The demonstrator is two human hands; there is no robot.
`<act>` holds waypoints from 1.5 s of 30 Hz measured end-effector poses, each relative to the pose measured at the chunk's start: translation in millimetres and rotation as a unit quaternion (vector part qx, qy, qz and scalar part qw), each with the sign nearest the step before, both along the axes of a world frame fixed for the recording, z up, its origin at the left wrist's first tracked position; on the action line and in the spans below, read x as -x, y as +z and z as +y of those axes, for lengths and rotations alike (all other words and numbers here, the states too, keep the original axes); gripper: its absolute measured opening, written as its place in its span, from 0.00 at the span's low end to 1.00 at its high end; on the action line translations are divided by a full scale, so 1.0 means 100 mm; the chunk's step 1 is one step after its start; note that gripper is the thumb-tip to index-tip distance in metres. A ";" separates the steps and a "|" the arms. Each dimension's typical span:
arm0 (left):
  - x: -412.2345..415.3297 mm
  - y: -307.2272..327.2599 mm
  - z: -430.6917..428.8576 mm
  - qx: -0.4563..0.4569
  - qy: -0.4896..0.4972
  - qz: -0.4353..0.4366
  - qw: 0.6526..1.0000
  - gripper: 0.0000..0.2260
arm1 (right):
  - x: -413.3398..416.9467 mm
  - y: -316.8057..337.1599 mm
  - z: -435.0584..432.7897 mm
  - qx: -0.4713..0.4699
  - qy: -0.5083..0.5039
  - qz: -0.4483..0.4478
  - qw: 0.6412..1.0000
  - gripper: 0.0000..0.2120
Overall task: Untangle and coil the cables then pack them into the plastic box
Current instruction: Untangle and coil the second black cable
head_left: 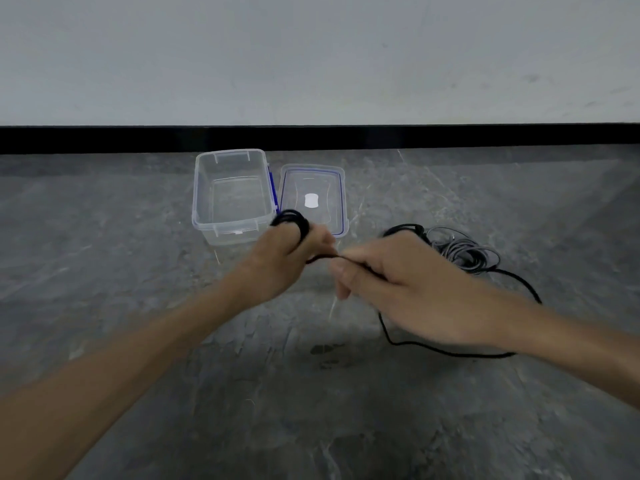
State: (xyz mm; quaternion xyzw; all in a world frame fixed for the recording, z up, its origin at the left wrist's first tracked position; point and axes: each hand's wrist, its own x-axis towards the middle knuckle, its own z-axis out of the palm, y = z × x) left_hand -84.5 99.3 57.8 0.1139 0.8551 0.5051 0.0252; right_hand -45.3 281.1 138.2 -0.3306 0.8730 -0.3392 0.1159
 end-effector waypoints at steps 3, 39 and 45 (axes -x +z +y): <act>-0.11 0.10 0.11 -0.056 -0.056 -0.144 0.986 0.24 | 0.16 0.09 0.01 0.033 -0.002 0.051 0.998 0.18; -0.14 0.31 0.21 -0.028 -0.096 -0.083 0.992 0.25 | 0.15 -0.07 0.09 -0.028 -0.012 -0.079 0.996 0.16; -0.21 0.45 0.27 -0.080 -0.194 -0.195 0.958 0.36 | 0.40 0.09 0.18 0.009 0.041 -0.027 0.999 0.21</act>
